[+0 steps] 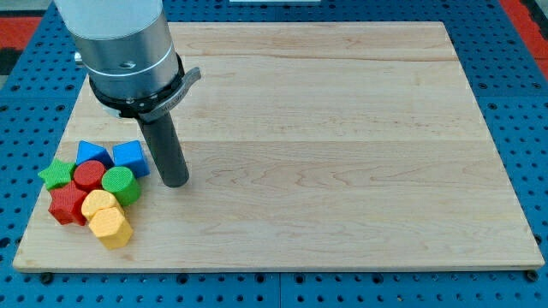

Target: Place the robot arm bottom of the yellow pentagon

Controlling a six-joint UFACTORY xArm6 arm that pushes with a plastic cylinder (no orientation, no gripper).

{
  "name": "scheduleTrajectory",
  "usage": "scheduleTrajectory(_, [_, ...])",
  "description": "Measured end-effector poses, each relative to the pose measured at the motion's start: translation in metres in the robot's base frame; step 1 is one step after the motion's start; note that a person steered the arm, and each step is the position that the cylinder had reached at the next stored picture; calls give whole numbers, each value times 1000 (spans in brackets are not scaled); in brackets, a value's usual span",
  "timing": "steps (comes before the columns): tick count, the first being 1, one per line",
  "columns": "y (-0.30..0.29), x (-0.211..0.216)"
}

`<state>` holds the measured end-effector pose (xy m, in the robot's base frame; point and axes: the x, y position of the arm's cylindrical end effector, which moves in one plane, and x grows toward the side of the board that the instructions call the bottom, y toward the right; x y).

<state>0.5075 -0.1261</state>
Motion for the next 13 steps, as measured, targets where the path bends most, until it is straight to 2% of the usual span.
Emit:
scheduleTrajectory(3, [14, 4])
scheduleTrajectory(5, [35, 98])
scheduleTrajectory(6, [28, 110])
scheduleTrajectory(7, [24, 111])
scheduleTrajectory(9, [-37, 111])
scheduleTrajectory(13, [-58, 109])
